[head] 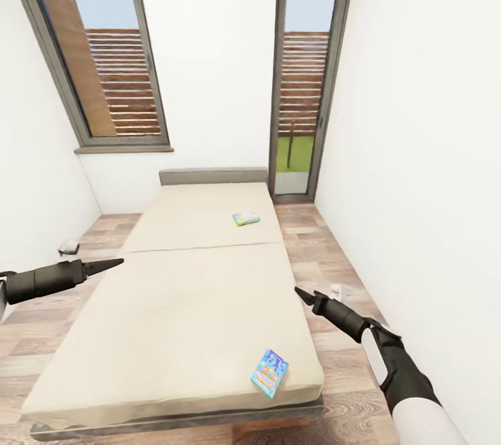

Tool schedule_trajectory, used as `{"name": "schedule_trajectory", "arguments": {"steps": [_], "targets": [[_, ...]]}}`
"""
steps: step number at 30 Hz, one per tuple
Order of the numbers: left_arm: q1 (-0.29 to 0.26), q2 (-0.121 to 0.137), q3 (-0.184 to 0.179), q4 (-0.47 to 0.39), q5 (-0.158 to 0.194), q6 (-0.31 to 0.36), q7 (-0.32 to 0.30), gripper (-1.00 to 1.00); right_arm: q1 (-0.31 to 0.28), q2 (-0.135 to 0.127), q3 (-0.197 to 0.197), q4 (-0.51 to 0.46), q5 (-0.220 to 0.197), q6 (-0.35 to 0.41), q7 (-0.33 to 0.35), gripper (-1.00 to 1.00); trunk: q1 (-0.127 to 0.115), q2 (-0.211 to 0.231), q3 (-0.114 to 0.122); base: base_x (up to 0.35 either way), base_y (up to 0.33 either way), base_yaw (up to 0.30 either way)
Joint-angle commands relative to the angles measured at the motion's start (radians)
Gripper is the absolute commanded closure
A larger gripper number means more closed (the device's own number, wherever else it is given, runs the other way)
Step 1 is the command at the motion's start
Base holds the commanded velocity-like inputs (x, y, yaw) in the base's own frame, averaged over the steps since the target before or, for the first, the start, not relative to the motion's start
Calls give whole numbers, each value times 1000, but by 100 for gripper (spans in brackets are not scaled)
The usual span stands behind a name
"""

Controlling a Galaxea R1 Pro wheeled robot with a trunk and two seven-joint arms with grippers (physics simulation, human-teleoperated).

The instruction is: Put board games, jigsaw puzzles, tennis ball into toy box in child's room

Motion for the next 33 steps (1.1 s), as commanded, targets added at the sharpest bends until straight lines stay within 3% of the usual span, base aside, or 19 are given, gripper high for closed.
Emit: {"name": "schedule_trajectory", "arguments": {"steps": [1,11,22,33], "targets": [[-1,1,0,0,1,12,-4,-100,-1,0,-3,0,-8,10,4,-100,1,-2,-1,-9,14,91],[-1,2,0,-1,1,24,-16,-100,-1,-1,-5,0,-10,9,5,-100,1,-2,1,-2,3,23],[-1,4,2,-1,-7,126,-15,-100,-1,-1,-8,0,-22,11,7,-100,1,-2,1,0,0,0],[-11,15,7,7,-13,155,-8,-100,-1,-1,-6,9,-21,22,5,-100,35,-65,-27,0,0,0]]}}
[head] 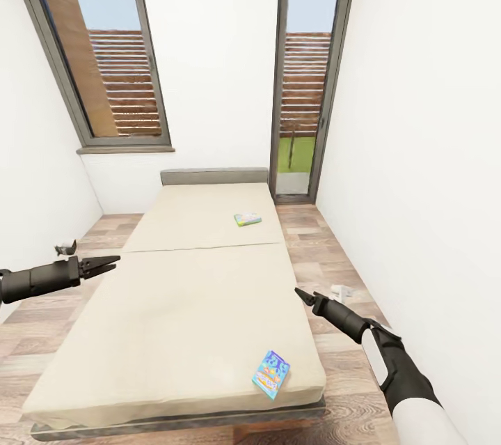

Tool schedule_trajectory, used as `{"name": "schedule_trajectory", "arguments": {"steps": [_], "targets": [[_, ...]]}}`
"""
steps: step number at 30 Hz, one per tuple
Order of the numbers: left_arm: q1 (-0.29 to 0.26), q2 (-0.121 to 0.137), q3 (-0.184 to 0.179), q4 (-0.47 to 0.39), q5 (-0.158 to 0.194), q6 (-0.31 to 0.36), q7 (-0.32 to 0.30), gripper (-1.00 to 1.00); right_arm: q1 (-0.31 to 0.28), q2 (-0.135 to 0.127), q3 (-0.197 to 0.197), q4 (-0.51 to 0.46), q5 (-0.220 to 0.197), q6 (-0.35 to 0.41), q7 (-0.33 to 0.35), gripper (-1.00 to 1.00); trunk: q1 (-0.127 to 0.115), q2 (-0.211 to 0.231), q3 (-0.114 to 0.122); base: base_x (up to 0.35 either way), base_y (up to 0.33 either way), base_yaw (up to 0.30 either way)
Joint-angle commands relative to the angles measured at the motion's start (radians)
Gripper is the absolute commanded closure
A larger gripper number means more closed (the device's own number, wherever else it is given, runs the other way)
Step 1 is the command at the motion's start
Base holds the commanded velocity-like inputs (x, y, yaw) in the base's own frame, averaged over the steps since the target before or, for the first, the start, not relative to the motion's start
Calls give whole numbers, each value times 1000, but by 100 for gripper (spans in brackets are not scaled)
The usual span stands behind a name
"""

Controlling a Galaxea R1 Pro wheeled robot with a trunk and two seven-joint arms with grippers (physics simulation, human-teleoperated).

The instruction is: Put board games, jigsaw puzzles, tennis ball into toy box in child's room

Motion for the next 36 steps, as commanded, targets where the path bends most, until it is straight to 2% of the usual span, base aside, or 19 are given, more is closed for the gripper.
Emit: {"name": "schedule_trajectory", "arguments": {"steps": [1,9,16,22,25,27,29,31,32,36], "targets": [[-1,1,2,1,0,11,-3,-100,-1,0,-5,3,-9,7,3,-100,1,-2,-2,0,0,0],[-1,3,9,1,0,5,-3,-100,-1,0,-10,15,-14,11,2,-100,1,-2,-2,0,0,0],[0,2,15,1,0,6,-3,-100,-1,1,-18,19,-17,52,-1,-100,27,-51,-24,-103,0,0],[0,3,15,1,0,10,-2,-100,-1,7,-43,20,-27,83,-18,-100,50,-93,-43,-187,0,0],[0,3,15,1,0,10,-1,-100,-1,13,-64,20,-71,87,-44,-100,62,-114,-52,-34,0,0],[0,1,15,1,0,11,-1,-100,-1,15,-86,29,-129,93,-78,-100,70,-128,-58,-13,0,0],[0,1,13,1,0,11,-1,-100,0,14,-96,43,-160,99,-95,-100,77,-142,-65,-7,0,0],[0,-1,10,1,0,11,0,-100,-1,14,-107,89,-206,116,-118,-100,85,-156,-71,-4,0,0],[0,-3,8,1,1,11,0,-100,0,9,-113,159,-248,139,-132,-100,89,-163,-74,-2,0,0],[0,-4,7,1,1,11,1,-100,0,-1,-120,295,-330,173,-137,-100,104,-191,-87,0,0,0]]}}
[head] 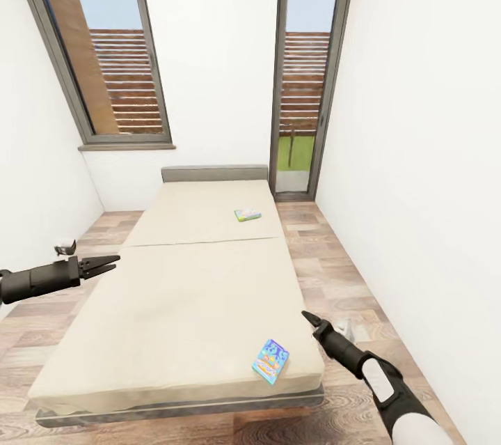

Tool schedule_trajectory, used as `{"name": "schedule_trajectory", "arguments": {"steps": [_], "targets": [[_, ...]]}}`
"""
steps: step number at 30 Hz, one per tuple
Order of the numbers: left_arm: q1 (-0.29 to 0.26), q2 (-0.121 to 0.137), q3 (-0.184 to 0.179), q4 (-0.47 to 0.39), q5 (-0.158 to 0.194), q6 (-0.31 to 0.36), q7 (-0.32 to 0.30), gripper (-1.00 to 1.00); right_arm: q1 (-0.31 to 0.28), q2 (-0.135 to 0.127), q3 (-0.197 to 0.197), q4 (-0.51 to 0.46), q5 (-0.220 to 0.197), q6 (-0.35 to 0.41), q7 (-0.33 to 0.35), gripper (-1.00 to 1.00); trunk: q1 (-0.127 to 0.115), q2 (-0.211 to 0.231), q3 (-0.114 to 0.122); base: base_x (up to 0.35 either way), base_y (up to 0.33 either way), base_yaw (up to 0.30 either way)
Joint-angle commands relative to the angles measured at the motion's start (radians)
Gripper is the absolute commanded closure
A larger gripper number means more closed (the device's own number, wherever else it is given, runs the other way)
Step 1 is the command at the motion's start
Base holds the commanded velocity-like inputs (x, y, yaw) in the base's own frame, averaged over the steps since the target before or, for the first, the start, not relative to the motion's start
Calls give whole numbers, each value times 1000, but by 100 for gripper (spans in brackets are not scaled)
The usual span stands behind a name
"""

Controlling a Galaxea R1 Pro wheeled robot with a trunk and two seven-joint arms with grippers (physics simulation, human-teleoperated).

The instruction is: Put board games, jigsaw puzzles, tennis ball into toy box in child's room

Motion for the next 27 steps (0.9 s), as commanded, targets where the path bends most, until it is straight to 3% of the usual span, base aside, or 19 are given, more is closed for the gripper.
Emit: {"name": "schedule_trajectory", "arguments": {"steps": [1,6,10,13,23,27], "targets": [[-1,0,0,0,1,11,-3,-100,-1,0,-5,11,-18,8,1,-100,4,-9,-5,0,0,0],[-1,-1,-3,0,1,11,-3,-100,-1,0,-13,107,-55,-8,-5,-100,23,-44,-20,0,0,0],[-1,0,-3,0,1,11,-3,-100,-1,-2,-14,256,-60,-101,3,-100,39,-72,-33,0,0,0],[-1,1,-2,0,1,10,-3,-100,-1,-8,-14,308,-62,-132,12,-100,50,-93,-42,0,0,0],[-1,3,1,0,0,8,-7,-100,-1,-15,-16,337,-77,-111,27,-100,89,-163,-74,0,0,0],[-1,3,4,0,1,7,-9,-100,-1,-16,-16,338,-130,-101,29,-100,104,-191,-86,0,0,0]]}}
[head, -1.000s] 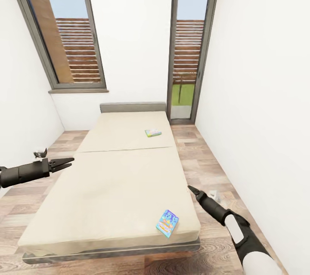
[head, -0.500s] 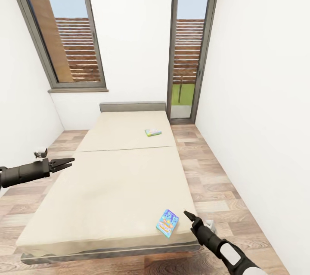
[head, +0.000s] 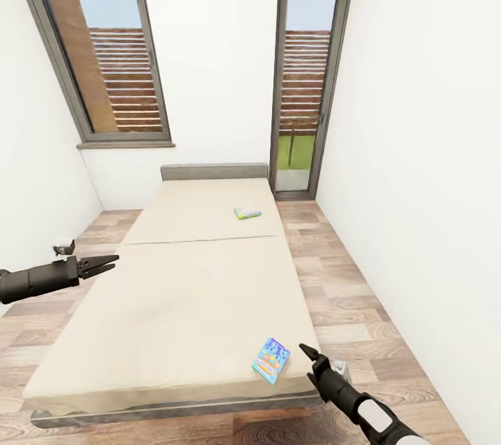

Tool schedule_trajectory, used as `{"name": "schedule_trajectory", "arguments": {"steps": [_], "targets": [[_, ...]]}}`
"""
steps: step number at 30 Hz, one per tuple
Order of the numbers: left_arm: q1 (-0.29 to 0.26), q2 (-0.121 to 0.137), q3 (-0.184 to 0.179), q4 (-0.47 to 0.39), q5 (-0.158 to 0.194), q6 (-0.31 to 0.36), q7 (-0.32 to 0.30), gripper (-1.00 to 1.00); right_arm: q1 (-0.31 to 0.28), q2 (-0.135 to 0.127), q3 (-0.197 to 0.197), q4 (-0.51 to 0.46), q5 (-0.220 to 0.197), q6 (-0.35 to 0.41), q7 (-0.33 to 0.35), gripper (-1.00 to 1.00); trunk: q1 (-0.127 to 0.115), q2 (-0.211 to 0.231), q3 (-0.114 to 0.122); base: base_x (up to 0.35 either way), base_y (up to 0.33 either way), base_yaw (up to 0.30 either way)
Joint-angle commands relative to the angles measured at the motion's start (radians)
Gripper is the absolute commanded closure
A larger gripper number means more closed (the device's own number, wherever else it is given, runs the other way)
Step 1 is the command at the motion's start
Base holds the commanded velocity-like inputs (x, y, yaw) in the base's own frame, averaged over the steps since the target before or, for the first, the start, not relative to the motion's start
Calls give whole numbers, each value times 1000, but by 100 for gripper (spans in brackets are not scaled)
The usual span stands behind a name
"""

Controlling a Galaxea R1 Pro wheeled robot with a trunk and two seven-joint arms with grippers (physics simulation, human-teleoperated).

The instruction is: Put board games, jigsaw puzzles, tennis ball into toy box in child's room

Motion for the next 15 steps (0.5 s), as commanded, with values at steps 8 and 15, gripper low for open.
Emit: {"name": "schedule_trajectory", "arguments": {"steps": [8,15], "targets": [[-1,-1,3,0,6,11,-5,-100,-1,0,-5,0,-113,30,0,-100,31,-57,-26,0,0,0],[-1,1,4,0,7,11,-6,-100,-1,2,-22,-1,-203,74,-21,-100,58,-106,-48,0,0,0]]}}
